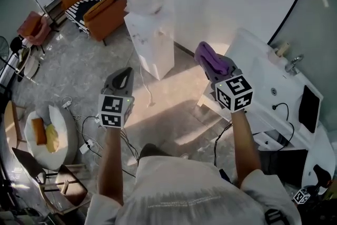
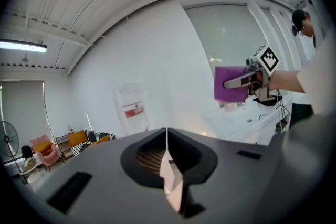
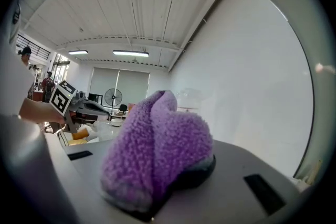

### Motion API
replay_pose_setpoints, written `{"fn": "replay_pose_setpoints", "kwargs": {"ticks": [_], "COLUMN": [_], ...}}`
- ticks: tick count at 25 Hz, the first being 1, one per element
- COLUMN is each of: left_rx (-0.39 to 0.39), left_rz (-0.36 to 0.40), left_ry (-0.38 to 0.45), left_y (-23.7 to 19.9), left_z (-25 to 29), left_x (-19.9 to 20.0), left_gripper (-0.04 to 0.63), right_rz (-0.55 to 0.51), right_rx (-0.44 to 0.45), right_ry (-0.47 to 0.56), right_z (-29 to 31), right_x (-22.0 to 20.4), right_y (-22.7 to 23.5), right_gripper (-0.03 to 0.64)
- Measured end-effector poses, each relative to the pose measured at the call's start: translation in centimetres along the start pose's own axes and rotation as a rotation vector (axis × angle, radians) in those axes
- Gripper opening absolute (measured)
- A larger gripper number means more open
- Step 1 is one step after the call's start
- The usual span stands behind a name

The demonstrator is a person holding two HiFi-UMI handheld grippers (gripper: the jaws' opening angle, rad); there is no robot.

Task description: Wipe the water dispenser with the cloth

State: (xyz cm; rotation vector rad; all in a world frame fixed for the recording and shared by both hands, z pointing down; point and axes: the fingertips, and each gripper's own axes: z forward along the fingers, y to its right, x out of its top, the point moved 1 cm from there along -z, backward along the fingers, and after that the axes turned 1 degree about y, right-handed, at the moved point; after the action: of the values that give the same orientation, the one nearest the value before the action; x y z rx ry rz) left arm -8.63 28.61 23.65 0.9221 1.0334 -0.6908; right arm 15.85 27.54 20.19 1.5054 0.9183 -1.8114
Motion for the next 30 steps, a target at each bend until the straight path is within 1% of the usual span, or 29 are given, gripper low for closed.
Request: {"fn": "replay_pose_setpoints", "kwargs": {"ticks": [4, 10, 14, 18, 21, 23, 25, 28, 30], "left_rx": [0.01, 0.018, -0.018, -0.062, -0.053, -0.046, -0.079, -0.21, -0.258], "left_rz": [0.0, 0.016, 0.034, 0.028, -0.004, -0.031, -0.056, -0.14, -0.162], "left_ry": [-0.024, -0.007, -0.015, -0.026, -0.033, -0.051, -0.066, -0.086, -0.086], "left_y": [-0.1, -3.9, -7.2, -11.5, -15.1, -17.2, -18.5, -19.2, -19.7], "left_z": [1.3, 5.7, 10.8, 16.2, 20.1, 22.4, 24.6, 27.3, 28.9], "left_x": [-0.7, -0.8, -1.9, -2.5, -3.1, -4.1, -5.2, -6.5, -6.9], "left_gripper": [0.018, 0.018, 0.02, 0.019, 0.018, 0.018, 0.018, 0.017, 0.017], "right_rz": [0.042, 0.041, 0.057, 0.059, 0.046, 0.053, 0.057, 0.055, 0.073], "right_rx": [0.01, 0.011, -0.008, -0.025, -0.051, -0.068, -0.086, -0.115, -0.134], "right_ry": [-0.005, -0.017, -0.038, -0.059, -0.075, -0.093, -0.112, -0.138, -0.147], "right_z": [1.0, 5.6, 11.0, 17.1, 21.5, 24.3, 26.8, 29.9, 31.7], "right_x": [-0.8, -2.0, -2.4, -1.7, -1.5, -1.9, -2.5, -3.3, -3.9], "right_y": [2.1, 4.2, 6.3, 8.3, 9.8, 10.5, 11.1, 12.0, 12.7], "right_gripper": [0.06, 0.06, 0.06, 0.06, 0.06, 0.06, 0.06, 0.06, 0.06]}}
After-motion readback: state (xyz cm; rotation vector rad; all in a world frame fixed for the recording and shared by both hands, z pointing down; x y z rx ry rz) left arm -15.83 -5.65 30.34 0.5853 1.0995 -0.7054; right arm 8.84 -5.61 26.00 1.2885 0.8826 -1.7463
